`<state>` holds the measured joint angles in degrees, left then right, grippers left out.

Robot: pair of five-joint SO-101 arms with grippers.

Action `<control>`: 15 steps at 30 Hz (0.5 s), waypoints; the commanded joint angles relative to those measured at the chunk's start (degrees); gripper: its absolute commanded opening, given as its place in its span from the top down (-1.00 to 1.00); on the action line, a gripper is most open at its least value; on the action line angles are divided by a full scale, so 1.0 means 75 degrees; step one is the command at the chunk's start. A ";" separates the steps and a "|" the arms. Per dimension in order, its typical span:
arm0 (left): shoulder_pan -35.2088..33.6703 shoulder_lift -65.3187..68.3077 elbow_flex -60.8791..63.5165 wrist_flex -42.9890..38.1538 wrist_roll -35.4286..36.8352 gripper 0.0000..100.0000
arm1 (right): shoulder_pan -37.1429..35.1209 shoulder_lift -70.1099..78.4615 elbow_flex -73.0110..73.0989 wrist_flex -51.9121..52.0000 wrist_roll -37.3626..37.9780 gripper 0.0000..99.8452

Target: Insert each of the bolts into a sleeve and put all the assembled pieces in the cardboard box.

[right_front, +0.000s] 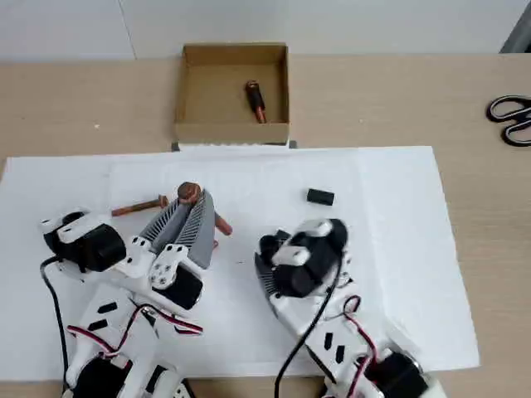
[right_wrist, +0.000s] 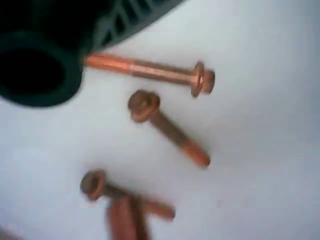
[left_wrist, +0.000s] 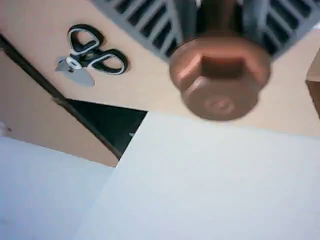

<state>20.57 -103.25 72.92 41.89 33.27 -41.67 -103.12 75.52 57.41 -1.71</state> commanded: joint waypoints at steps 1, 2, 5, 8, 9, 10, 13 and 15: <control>0.0328 -0.0117 -0.0217 -0.0234 0.0094 0.99 | -0.0229 -0.0064 0.0047 -0.0217 0.0574 0.99; 0.0445 -0.0117 -0.0217 -0.0234 0.0105 0.99 | -0.0240 -0.0064 0.0082 -0.0229 0.0785 0.99; 0.0762 -0.0117 -0.0217 -0.0234 0.0105 0.99 | -0.0240 -0.0064 0.0141 -0.0264 0.1336 0.99; 0.1102 -0.0117 -0.0217 -0.0234 0.0082 0.99 | -0.0240 -0.0064 0.0129 -0.0252 0.1594 1.00; 0.1172 -0.0117 -0.0217 -0.0223 0.0082 0.99 | -0.0240 -0.0064 0.0117 -0.0229 0.1629 1.00; 0.1207 -0.0117 -0.0252 -0.0211 0.0082 0.99 | -0.0240 -0.0064 0.0117 -0.0229 0.1653 1.00; 0.1242 -0.0105 -0.0264 -0.0211 0.0082 0.99 | -0.0240 -0.0064 0.0117 -0.0240 0.1653 1.00; 0.1242 -0.0105 -0.0264 -0.0105 0.0082 0.99 | -0.0240 -0.0064 0.0117 -0.0264 0.1641 1.00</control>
<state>29.54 -103.25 72.92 41.80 33.89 -43.16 -103.21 76.75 57.32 9.89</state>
